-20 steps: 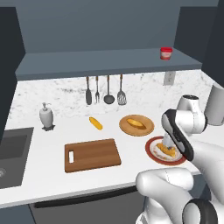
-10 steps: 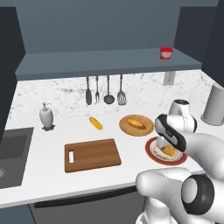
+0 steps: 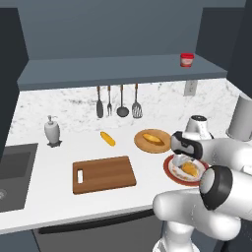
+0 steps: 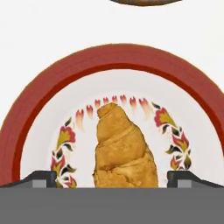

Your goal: From the different types of pastries on the counter, select a croissant and place it on the cutting board. Then retrieve a jar of jam from the cabinet and place it alongside the croissant on the cutting board.

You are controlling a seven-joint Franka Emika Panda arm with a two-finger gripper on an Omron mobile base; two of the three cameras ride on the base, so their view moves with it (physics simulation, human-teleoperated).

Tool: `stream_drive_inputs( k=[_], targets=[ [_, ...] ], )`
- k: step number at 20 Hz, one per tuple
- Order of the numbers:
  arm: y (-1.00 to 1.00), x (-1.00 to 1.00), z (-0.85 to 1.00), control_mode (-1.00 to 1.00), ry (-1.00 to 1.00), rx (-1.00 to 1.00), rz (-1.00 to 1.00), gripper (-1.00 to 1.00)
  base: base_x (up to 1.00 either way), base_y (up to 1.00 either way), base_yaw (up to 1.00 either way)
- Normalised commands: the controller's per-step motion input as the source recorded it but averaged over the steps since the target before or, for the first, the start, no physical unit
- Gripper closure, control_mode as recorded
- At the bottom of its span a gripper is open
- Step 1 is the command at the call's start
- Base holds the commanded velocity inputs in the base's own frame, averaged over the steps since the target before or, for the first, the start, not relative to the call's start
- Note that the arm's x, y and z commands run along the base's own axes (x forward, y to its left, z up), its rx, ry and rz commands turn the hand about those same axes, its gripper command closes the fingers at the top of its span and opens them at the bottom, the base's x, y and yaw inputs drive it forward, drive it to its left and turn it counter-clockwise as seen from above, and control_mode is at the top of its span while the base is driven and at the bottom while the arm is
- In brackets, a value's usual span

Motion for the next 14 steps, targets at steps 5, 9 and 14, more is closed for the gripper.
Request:
stream_drive_inputs(
  k=[5, 9, 14],
  targets=[
    [-0.17, 0.15, -0.33, -1.0, 0.04, 0.0, 0.03, -1.0, 0.0, 0.0, 0.0],
    [-0.01, 0.2, -0.28, -1.0, 0.01, 0.0, 0.02, -1.0, 0.0, 0.0, 0.0],
    [0.01, 0.01, -0.4, -1.0, 0.03, -0.01, 0.0, -1.0, 0.0, 0.0, 0.0]
  ],
)
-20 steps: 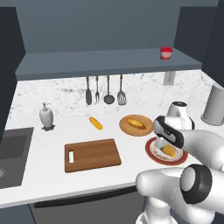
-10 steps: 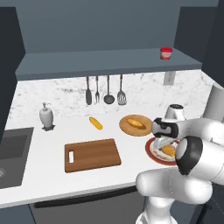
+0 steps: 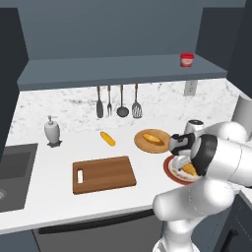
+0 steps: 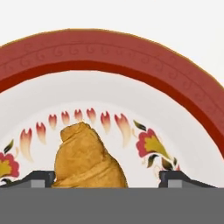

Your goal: From the different types of pastries on the counter, select a croissant and place it on the cutting board. Then retrieve a jar of jam from the cabinet and place it alongside the croissant on the cutting board.

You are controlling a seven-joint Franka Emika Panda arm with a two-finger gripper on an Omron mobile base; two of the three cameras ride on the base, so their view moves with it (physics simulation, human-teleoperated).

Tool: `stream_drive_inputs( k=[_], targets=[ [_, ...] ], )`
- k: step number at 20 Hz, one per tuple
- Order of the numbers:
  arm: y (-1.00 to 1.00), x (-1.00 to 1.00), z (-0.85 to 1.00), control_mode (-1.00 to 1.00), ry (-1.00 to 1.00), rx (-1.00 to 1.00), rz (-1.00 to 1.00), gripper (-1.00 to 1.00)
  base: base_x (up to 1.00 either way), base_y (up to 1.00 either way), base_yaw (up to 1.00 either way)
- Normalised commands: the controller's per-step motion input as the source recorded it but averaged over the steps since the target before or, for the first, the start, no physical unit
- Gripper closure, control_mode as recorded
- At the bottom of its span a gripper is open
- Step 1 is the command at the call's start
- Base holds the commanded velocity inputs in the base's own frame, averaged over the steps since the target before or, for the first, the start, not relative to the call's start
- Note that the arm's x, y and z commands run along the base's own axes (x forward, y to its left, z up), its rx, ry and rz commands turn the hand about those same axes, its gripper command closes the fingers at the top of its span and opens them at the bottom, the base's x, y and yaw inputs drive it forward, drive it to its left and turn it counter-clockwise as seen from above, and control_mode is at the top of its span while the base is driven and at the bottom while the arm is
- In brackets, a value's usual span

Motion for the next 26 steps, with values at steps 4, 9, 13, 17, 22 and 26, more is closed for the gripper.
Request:
stream_drive_inputs(
  k=[4, 9, 13, 17, 22, 26],
  targets=[
    [0.18, 0.25, -0.25, -1.0, 0.09, -0.07, 0.01, 1.0, 0.0, 0.0, 0.0],
    [0.08, 0.05, -0.06, -1.0, 0.0, -0.04, 0.03, 1.0, 0.0, 0.0, 0.0],
    [0.0, 0.03, 0.0, -1.0, 0.0, -0.03, 0.07, 1.0, 0.0, 0.0, 0.0],
    [0.0, 0.16, 0.0, -1.0, -0.06, -0.11, 0.1, 1.0, 0.0, 0.0, 0.0],
    [0.0, 0.3, 0.04, -1.0, -0.04, -0.09, 0.11, 1.0, 0.0, 0.0, 0.0],
    [-0.08, 0.48, 0.48, -1.0, 0.26, 0.03, 0.0, 1.0, 0.0, 0.0, 0.0]
  ],
)
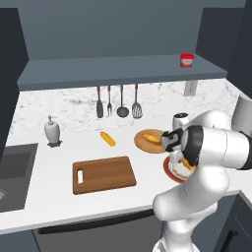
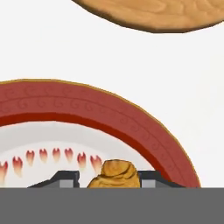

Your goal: From the different types of pastries on the counter, select a croissant and place it on the cutting board. Then retrieve a jar of jam from the cabinet and place it alongside the croissant on the cutting board.

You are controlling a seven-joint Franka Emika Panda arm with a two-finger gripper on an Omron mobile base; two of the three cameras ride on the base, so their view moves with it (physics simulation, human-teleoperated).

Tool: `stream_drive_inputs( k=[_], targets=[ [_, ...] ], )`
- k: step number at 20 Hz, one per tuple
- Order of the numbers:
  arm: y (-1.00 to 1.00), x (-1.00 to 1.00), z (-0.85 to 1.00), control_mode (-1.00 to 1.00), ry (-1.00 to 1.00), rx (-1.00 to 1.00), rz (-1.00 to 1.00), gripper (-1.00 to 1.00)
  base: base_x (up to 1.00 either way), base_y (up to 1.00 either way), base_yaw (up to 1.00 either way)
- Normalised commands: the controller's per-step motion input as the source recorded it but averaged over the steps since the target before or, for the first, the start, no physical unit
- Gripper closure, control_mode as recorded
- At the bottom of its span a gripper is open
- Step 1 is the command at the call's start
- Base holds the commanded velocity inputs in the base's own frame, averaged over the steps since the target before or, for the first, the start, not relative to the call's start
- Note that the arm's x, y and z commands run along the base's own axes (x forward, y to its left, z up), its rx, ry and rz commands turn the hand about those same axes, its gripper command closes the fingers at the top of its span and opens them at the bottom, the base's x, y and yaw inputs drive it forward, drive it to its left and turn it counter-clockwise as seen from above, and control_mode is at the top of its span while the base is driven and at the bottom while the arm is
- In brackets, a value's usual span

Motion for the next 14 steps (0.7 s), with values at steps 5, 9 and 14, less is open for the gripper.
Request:
stream_drive_inputs(
  k=[5, 9, 14],
  targets=[
    [-0.04, 0.21, 0.44, -1.0, 0.13, 0.17, 0.0, 1.0, 0.0, 0.0, 0.0],
    [0.11, 0.07, 0.07, -1.0, 0.08, 0.08, 0.0, 1.0, 0.0, 0.0, 0.0],
    [0.45, 0.1, 0.03, -1.0, 0.05, 0.0, 0.0, 1.0, 0.0, 0.0, 0.0]
  ],
)
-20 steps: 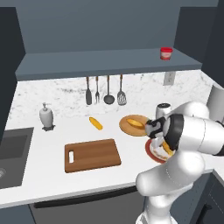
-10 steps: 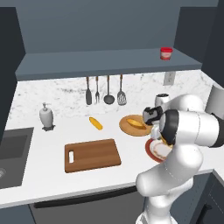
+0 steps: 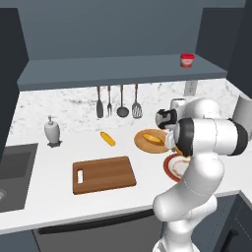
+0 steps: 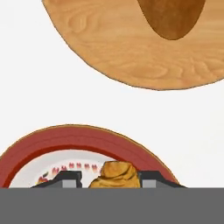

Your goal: From the different types of pastries on the counter, select a croissant and place it on the cutting board. Then retrieve a jar of jam from the cabinet and place it alongside the croissant on the cutting board.

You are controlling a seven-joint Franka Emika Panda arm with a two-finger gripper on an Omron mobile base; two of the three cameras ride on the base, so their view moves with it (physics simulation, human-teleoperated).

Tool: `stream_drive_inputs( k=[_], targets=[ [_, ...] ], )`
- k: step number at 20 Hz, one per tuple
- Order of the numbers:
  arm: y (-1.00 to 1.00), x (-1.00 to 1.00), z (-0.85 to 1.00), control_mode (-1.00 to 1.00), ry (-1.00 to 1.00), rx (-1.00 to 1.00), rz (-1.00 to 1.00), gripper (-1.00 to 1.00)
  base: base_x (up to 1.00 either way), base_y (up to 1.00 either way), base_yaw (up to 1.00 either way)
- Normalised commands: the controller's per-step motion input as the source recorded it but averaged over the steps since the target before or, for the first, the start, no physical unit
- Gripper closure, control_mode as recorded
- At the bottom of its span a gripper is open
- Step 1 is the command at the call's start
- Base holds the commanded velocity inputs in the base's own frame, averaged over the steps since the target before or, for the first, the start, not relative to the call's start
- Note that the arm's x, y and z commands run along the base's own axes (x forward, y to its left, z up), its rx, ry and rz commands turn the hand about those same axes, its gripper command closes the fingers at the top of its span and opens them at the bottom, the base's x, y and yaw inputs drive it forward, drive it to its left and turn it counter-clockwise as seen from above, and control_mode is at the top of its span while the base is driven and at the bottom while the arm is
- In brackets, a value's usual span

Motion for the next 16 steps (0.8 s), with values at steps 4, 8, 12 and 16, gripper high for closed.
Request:
stream_drive_inputs(
  k=[4, 8, 12, 16],
  targets=[
    [0.59, 0.0, 0.0, -1.0, 0.0, 0.0, 0.0, 1.0, 0.0, 0.0, 0.0],
    [0.69, -0.11, 0.0, -1.0, 0.0, -0.04, 0.0, 1.0, 0.0, 0.0, 0.0],
    [0.81, -0.29, 0.0, -1.0, 0.0, -0.07, 0.0, 1.0, 0.0, 0.0, 0.0],
    [0.78, -0.21, 0.04, -1.0, 0.0, -0.06, 0.0, 1.0, 0.0, 0.0, 0.0]
  ],
)
